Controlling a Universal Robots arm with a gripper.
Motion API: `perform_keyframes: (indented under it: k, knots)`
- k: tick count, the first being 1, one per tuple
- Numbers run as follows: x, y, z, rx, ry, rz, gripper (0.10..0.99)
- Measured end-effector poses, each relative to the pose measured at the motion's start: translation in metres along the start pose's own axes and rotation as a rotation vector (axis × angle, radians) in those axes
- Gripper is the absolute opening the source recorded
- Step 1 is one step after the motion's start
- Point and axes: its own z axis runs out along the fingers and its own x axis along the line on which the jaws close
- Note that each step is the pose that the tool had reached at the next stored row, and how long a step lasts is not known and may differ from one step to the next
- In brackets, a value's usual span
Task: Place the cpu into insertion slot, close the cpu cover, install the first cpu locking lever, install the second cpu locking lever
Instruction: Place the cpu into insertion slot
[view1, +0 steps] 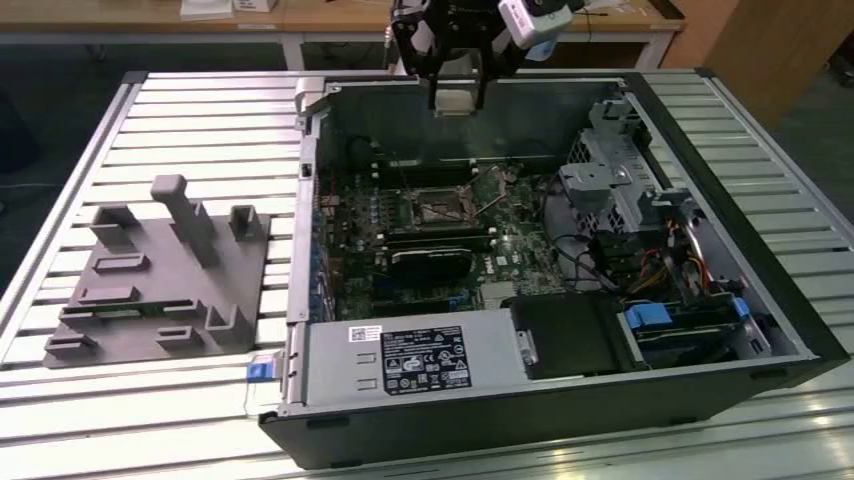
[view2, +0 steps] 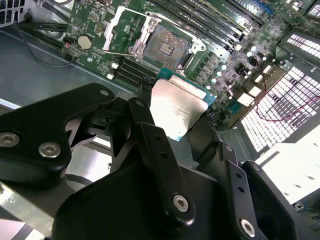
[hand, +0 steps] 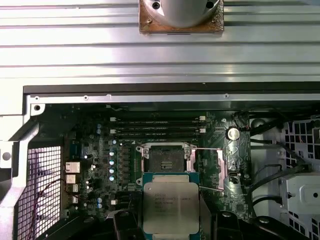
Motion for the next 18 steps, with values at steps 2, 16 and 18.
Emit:
perform_keyframes:
  k: [2, 16, 18]
  knots:
    - [0.0000, -0.0001, 0.0010, 0.000, 0.0000, 0.000, 0.541]
    - [-0.0003, -0.0012, 0.0129, 0.000, -0.0020, 0.000, 0.541]
    - [-0.0003, -0.0014, 0.0153, 0.000, -0.0031, 0.000, 0.541]
